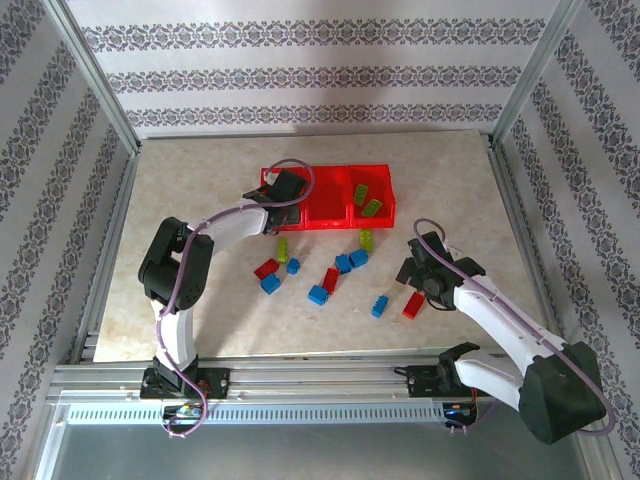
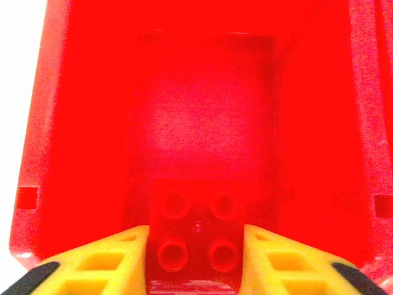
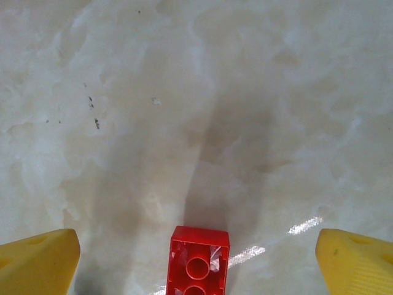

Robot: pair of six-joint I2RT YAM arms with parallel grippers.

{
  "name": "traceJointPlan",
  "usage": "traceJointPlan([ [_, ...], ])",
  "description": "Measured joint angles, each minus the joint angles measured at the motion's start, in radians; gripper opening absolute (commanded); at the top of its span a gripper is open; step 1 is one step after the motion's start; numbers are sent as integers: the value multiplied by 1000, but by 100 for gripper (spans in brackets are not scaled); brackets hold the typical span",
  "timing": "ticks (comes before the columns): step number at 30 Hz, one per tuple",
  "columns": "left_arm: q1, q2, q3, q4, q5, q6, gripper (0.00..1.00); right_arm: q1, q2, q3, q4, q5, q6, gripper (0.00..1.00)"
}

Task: Sort the legos into containers by color
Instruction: Place the lego in the container, then pick up the lego from the bottom-right of the table.

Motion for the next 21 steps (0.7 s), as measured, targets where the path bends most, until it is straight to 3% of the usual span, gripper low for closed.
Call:
traceJointPlan([
  [3,-1,0,0,0,-4,-1,48,9,0,0,-13,-1,5,98],
  [11,-4,-2,-1,0,-8,-5,51,17,-2,-10,-32,-16,20,97],
  [16,-4,-37,-11,1,-7,-5,52,34,-19,-11,-55,-34,30,91],
  [21,-4,-137,-61,12,-7,-7,62,37,-48,-27,-73,-56,42,85],
])
